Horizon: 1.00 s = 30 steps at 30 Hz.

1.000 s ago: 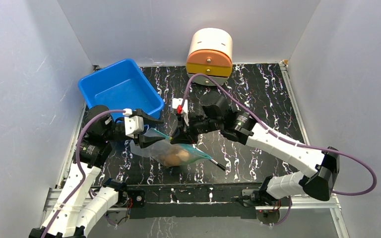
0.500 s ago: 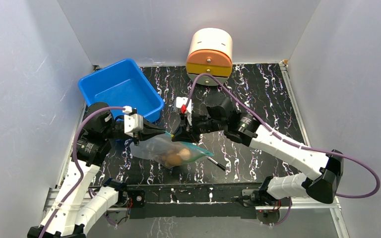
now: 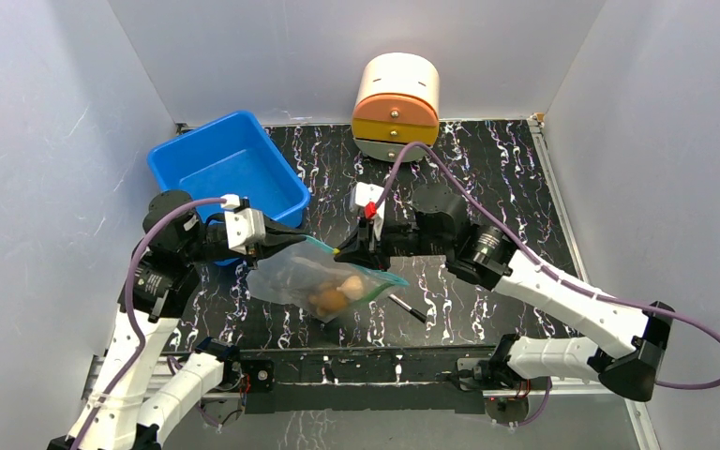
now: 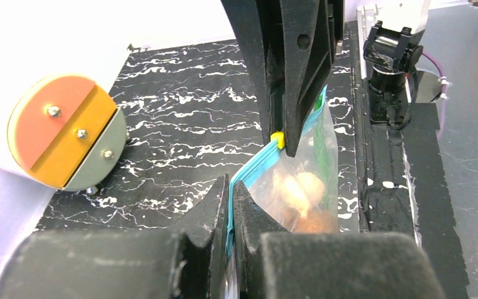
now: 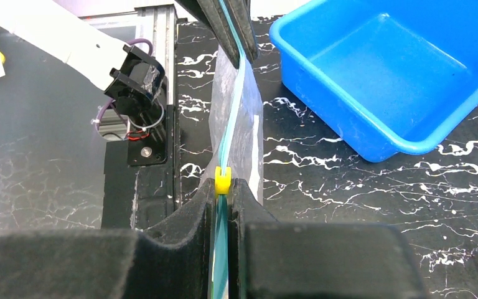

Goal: Place the food in the zip-top bag and seal the zipper
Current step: Zip the zipper food storage bag.

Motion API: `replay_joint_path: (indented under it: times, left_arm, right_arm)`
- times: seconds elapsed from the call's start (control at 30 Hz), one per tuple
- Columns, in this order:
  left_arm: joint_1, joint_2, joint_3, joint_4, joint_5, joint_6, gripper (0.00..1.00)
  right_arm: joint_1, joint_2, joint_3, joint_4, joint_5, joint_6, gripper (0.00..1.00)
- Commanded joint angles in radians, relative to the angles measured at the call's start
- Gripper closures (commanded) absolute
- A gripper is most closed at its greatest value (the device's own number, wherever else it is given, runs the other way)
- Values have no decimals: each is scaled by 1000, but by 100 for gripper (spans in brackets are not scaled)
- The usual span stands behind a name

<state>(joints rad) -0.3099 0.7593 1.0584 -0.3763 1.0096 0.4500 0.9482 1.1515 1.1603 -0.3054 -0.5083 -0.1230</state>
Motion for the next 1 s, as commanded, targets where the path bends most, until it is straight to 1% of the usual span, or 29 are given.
replay_joint_path:
  times: [0.0, 0.13, 0.37, 0.53, 0.77, 0.9, 0.97]
  left_arm:
    - [15, -24, 49, 10, -119, 33, 100]
    - [15, -27, 54, -3, -159, 45, 100]
    - [15, -37, 77, -13, -254, 72, 100]
    - [14, -46, 84, 35, -325, 57, 100]
    - [15, -75, 58, 140, -510, 39, 100]
    - [15, -56, 77, 83, -532, 64, 100]
    - [15, -61, 62, 84, -558, 57, 100]
  right_arm:
    - [1, -68, -38, -73, 31, 8, 100]
    - [1, -104, -61, -88, 54, 19, 100]
    - [1, -179, -87, -162, 132, 19, 100]
    - [0, -225, -84, -216, 180, 24, 100]
    - [0, -279, -51, -304, 255, 32, 100]
    - [1, -312, -19, -358, 313, 32, 100]
    - [1, -329, 0, -383, 339, 30, 100]
